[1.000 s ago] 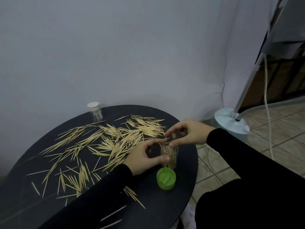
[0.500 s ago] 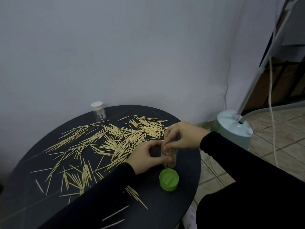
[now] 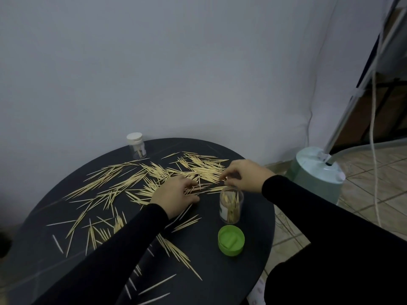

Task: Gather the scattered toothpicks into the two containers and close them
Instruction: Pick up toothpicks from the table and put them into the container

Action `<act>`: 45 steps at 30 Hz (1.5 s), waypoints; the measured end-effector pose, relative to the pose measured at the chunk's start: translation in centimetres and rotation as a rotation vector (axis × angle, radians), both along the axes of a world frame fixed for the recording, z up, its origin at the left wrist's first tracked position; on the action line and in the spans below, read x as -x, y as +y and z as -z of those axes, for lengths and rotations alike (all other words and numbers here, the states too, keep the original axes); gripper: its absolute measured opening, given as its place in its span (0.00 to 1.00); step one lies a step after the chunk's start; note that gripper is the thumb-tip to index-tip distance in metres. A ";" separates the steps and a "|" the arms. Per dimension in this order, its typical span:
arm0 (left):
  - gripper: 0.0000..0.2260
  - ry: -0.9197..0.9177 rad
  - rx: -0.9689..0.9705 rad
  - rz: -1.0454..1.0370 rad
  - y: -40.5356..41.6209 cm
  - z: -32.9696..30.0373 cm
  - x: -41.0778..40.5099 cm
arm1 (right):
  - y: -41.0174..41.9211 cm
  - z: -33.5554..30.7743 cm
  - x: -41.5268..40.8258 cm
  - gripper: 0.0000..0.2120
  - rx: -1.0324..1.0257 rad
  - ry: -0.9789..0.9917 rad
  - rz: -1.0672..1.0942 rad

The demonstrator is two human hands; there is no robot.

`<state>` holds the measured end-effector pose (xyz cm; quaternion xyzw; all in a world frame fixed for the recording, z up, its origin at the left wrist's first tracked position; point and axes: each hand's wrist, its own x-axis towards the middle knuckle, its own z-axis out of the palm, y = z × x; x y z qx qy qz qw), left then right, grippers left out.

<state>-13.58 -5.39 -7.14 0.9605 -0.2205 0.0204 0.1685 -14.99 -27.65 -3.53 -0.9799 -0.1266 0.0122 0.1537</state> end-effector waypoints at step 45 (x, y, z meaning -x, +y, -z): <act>0.05 -0.151 0.073 -0.029 -1.9 0.8 -2.5 | 0.8 3.0 -3.0 0.06 0.411 -0.146 -0.142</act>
